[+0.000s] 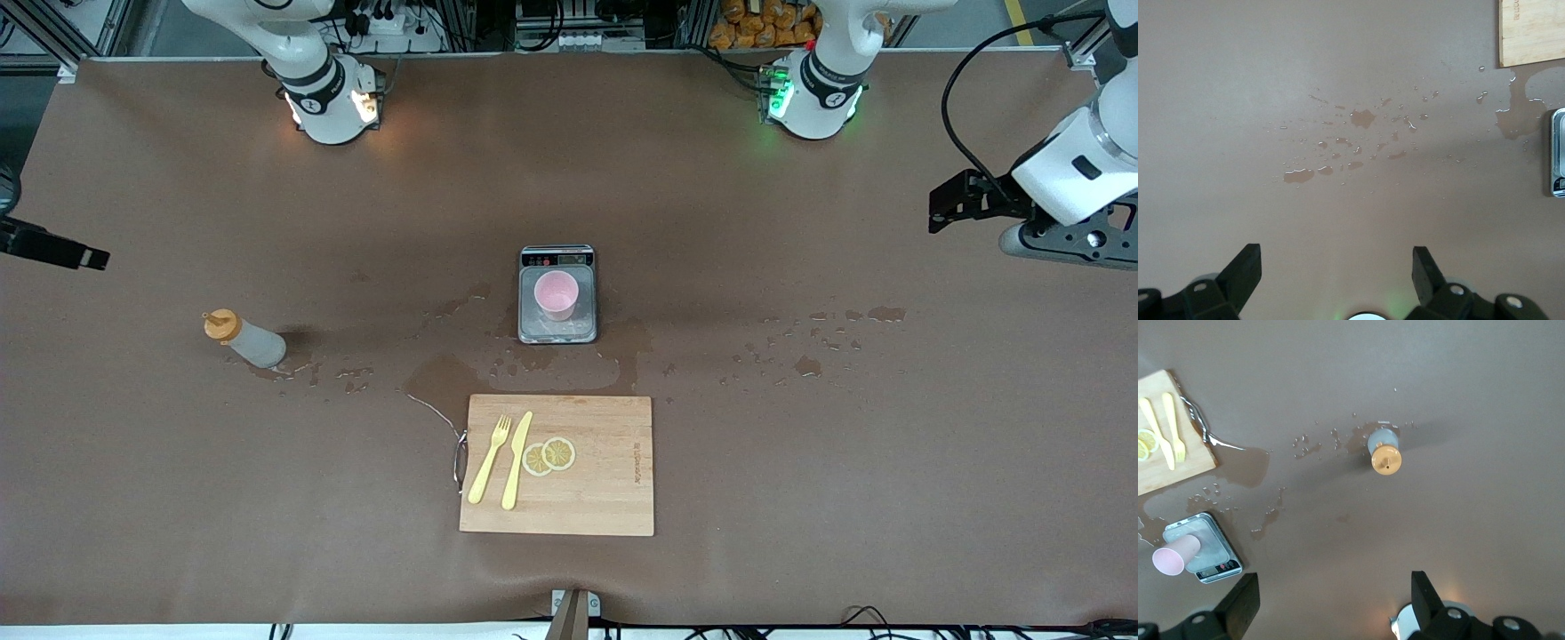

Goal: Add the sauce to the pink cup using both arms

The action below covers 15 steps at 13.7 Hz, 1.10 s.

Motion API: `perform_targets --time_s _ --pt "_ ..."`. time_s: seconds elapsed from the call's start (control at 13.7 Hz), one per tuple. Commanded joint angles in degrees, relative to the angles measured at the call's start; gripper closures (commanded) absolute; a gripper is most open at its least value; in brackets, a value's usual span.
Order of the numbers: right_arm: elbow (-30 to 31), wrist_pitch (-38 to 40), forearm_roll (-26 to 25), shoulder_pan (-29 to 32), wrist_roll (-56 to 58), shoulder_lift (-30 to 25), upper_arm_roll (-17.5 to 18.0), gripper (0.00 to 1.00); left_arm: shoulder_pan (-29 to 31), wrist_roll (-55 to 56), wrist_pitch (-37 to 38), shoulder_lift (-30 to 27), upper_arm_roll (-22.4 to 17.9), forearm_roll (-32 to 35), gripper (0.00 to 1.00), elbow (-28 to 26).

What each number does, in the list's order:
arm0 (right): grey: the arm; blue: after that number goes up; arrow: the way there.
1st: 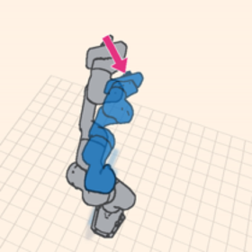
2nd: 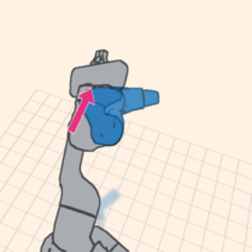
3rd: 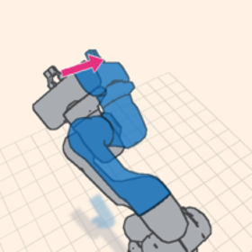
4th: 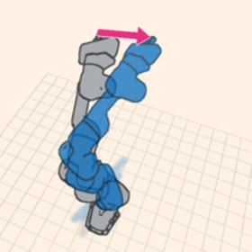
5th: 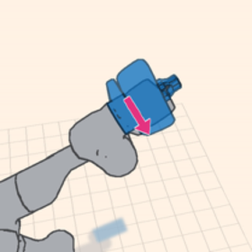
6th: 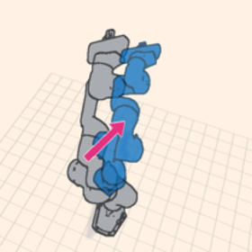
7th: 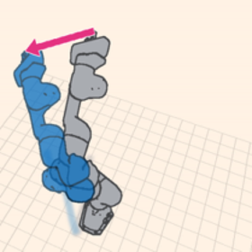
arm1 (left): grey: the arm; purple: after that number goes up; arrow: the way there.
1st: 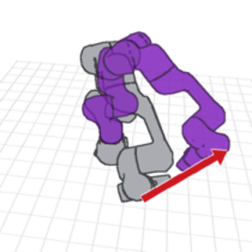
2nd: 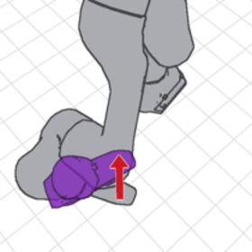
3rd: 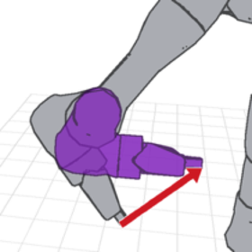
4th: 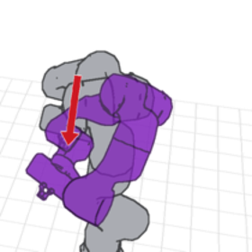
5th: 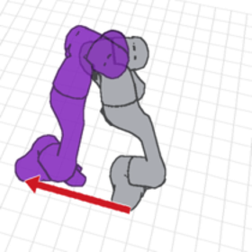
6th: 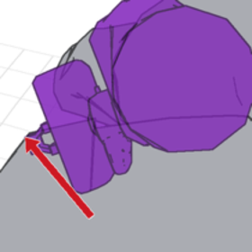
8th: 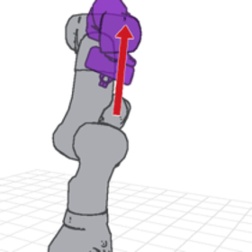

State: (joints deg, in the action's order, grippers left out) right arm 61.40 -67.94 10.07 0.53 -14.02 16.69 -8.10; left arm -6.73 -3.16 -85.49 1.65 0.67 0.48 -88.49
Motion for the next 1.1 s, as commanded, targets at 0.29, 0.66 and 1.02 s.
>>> perform_targets --time_s 0.29,0.66,1.02 --pt "25.2 -17.6 -4.9 3.6 1.8 -16.4 8.0 0.00 0.0 -0.4 0.2 -0.3 0.1 -0.8 0.00 0.2" --pt "27.4 -20.2 -5.2 3.9 1.8 -17.0 8.4 0.00 0.1 -0.4 0.2 -0.2 0.1 -0.7 0.00 0.2" --pt "26.6 -20.4 -8.1 2.8 1.8 -16.4 8.3 0.00 0.1 -0.4 0.2 -0.2 0.1 -0.5 0.00 0.2"
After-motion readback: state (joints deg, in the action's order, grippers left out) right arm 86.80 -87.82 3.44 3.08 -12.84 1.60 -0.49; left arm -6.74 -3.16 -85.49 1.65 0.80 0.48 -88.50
